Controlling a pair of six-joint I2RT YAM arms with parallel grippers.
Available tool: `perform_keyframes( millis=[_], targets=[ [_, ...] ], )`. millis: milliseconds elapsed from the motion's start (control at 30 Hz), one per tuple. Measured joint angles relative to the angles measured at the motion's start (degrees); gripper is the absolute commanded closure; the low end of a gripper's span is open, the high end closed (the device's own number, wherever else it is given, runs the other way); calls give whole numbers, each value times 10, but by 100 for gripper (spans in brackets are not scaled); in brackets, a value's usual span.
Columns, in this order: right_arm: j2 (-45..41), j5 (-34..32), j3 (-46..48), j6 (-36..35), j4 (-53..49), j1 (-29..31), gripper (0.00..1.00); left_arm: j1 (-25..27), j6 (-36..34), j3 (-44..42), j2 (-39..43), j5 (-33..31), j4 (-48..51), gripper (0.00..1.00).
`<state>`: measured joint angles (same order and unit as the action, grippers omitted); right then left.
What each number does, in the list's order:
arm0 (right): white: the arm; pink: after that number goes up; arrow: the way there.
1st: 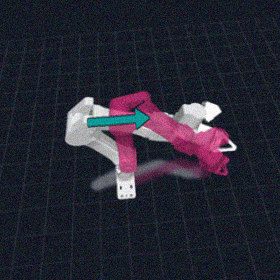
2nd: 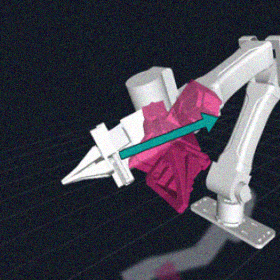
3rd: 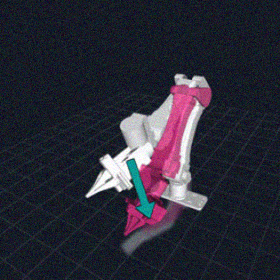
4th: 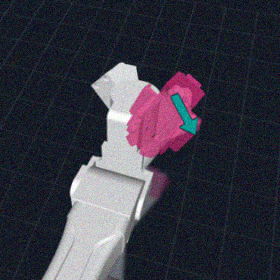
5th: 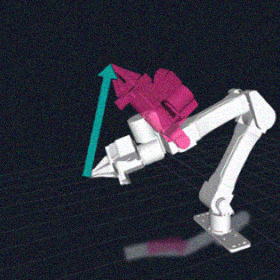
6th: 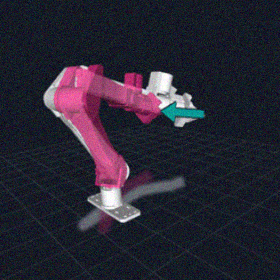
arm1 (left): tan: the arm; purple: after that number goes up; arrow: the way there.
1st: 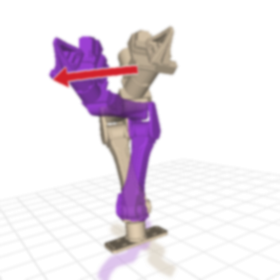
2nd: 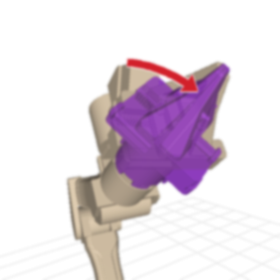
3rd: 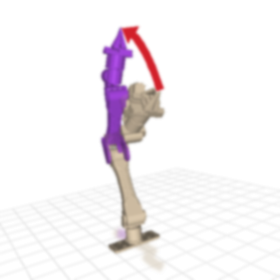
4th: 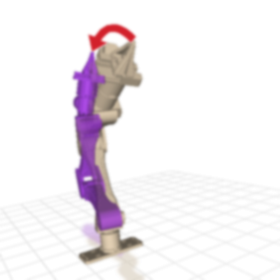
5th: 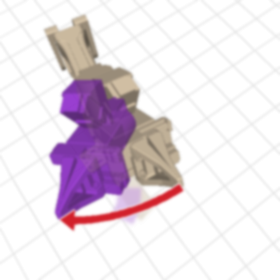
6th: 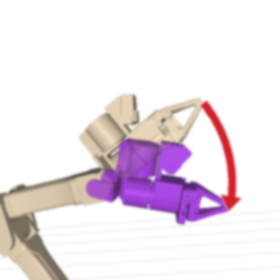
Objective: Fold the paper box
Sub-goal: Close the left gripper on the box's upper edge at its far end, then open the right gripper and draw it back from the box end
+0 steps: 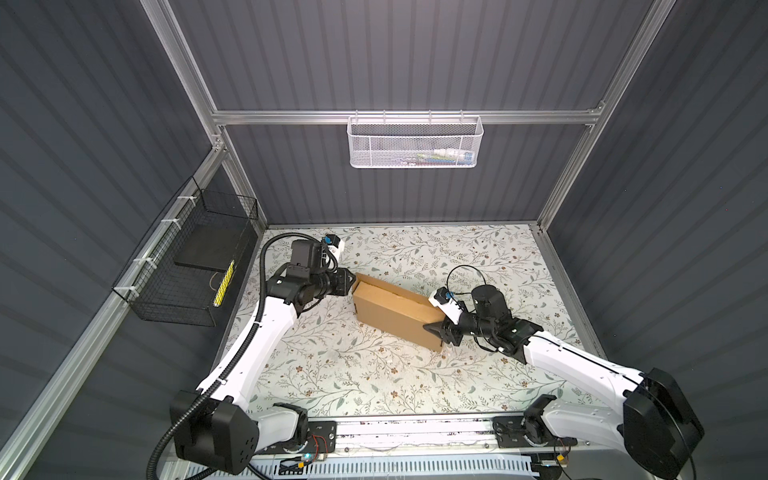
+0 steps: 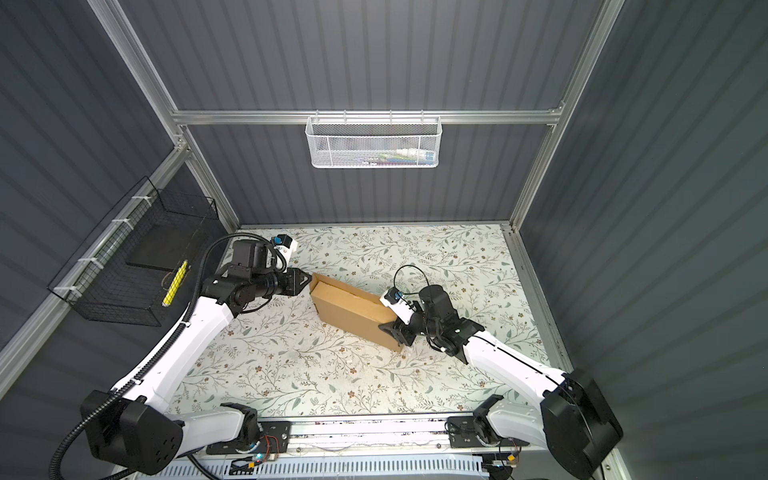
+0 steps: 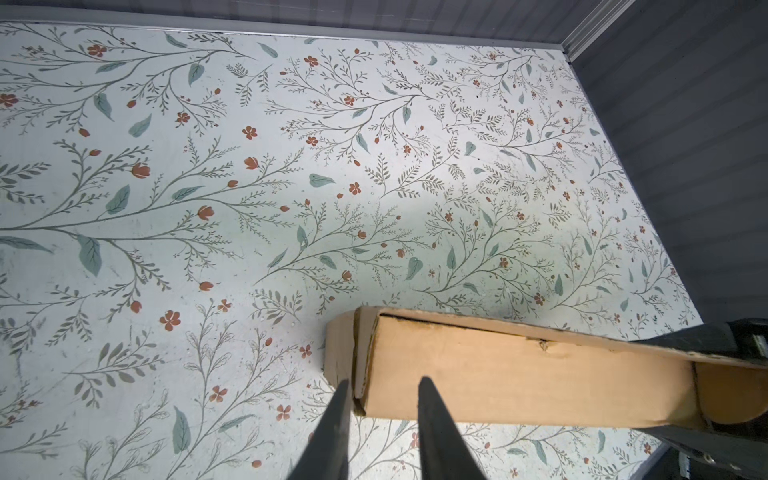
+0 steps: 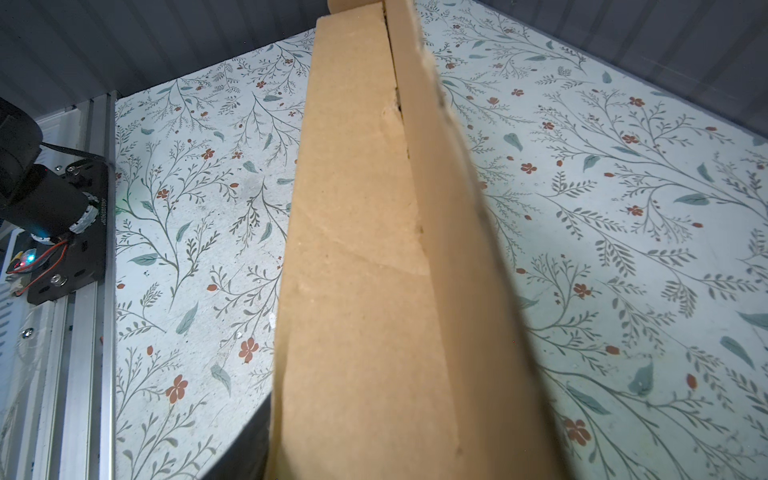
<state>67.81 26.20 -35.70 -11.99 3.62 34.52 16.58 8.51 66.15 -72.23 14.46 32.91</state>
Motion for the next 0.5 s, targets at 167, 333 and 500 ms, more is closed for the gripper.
perform_keyframes(
  millis=[167, 333, 500],
  targets=[
    [0, 0, 0, 0, 0, 0, 53, 0, -1, -15, -1, -8, -14, 76],
    [0, 0, 0, 0, 0, 1, 53, 0, -1, -30, -10, -8, -36, 80],
    [0, 0, 0, 0, 0, 1, 53, 0, 0, -40, -16, -1, -59, 86]
  ],
)
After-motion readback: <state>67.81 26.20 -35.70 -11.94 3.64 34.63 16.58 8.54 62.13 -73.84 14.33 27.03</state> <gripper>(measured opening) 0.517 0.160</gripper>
